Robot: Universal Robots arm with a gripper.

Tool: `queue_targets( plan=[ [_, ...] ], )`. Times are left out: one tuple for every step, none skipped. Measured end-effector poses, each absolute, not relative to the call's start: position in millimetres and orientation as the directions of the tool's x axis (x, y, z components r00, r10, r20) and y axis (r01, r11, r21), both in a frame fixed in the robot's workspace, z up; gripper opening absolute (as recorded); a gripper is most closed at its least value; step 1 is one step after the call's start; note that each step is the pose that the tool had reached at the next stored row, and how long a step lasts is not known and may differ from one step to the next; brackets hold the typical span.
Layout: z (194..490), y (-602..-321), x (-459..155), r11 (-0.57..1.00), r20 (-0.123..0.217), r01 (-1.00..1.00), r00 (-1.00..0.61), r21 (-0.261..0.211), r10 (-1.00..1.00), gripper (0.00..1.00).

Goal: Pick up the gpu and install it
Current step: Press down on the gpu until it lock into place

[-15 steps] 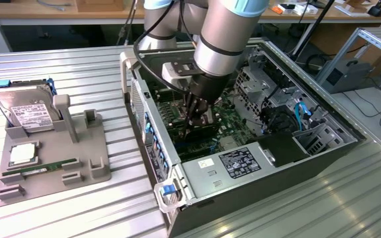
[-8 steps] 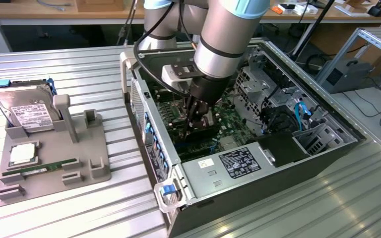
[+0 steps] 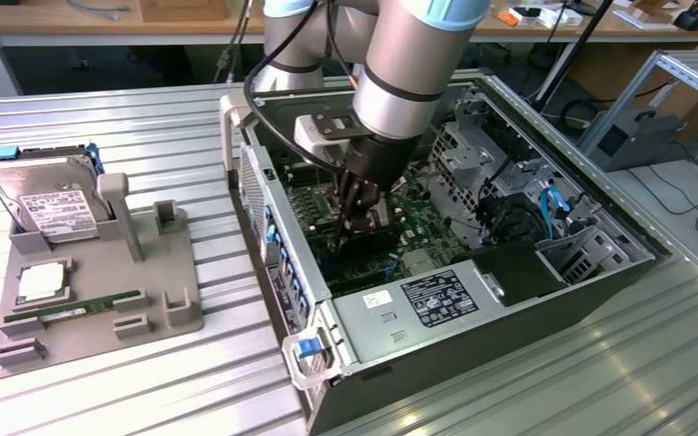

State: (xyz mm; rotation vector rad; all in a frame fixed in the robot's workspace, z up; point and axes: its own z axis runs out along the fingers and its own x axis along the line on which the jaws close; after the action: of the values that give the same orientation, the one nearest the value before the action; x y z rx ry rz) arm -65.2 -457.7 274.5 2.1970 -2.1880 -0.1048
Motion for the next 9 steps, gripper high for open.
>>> queue_targets(
  plan=[
    [274.5,-456.9,-65.1,-0.005,-0.02,-0.997,0.004,0.075,-1.0,0.11],
    [274.5,-456.8,-65.2,-0.005,-0.02,-0.997,0.004,0.075,-1.0,0.11],
    [274.8,-456.6,-65.2,-0.005,-0.021,-0.997,0.004,0.075,-1.0,0.11],
    [274.9,-456.6,-65.1,-0.005,-0.021,-0.997,0.004,0.075,-1.0,0.11],
    [274.9,-456.6,-65.2,-0.005,-0.021,-0.997,0.004,0.075,-1.0,0.11],
    [275.0,-456.6,-65.2,-0.005,-0.02,-0.997,0.004,0.075,-1.0,0.11],
    [275.1,-456.7,-64.5,-0.005,-0.02,-0.997,0.004,0.075,-1.0,0.11],
    [275.1,-456.7,-64.3,-0.005,-0.02,-0.997,0.004,0.075,-1.0,0.11],
    [275.0,-456.7,-64.2,-0.005,-0.02,-0.997,0.004,0.075,-1.0,0.11]
  ],
)
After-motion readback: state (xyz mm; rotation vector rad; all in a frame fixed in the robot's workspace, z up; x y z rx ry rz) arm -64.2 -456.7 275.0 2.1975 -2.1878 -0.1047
